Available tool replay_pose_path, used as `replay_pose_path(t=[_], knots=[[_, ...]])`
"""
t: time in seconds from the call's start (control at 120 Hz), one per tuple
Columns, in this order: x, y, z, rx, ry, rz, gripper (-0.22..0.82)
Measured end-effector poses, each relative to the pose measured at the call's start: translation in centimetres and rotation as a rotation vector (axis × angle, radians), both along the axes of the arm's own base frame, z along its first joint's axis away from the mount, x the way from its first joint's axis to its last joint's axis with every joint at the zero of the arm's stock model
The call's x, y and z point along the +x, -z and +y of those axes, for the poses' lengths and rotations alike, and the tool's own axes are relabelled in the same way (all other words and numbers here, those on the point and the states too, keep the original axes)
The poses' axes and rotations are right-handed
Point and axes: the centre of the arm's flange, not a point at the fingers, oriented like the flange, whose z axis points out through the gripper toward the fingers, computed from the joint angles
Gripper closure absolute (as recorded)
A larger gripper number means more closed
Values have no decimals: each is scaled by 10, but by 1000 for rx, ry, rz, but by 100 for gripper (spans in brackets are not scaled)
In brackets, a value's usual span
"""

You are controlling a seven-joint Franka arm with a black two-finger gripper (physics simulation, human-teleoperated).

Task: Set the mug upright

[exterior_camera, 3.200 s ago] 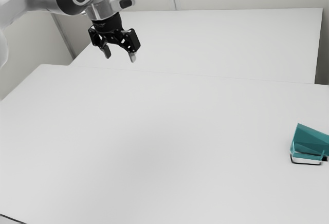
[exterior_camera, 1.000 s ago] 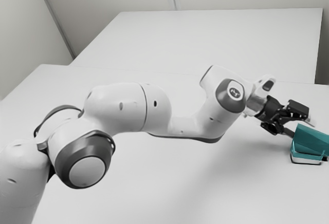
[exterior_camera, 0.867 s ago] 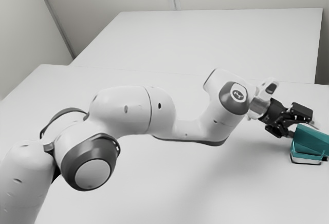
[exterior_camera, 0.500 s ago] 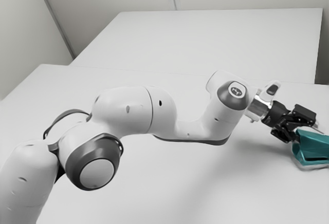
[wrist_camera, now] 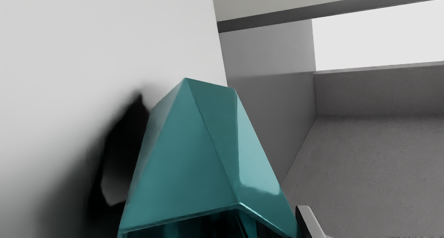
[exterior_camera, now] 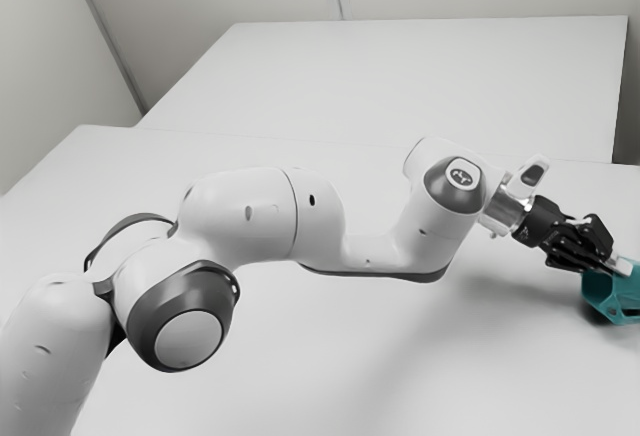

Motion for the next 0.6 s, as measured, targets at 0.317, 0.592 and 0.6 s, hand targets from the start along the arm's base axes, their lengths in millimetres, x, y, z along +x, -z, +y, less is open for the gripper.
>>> replay_pose_path(t=[0.317,0.592,0.6], knots=[[9,-37,12,13,1,-77,78],[-1,-101,70,216,44,-190,79],[-1,-102,72,223,45,-192,79]])
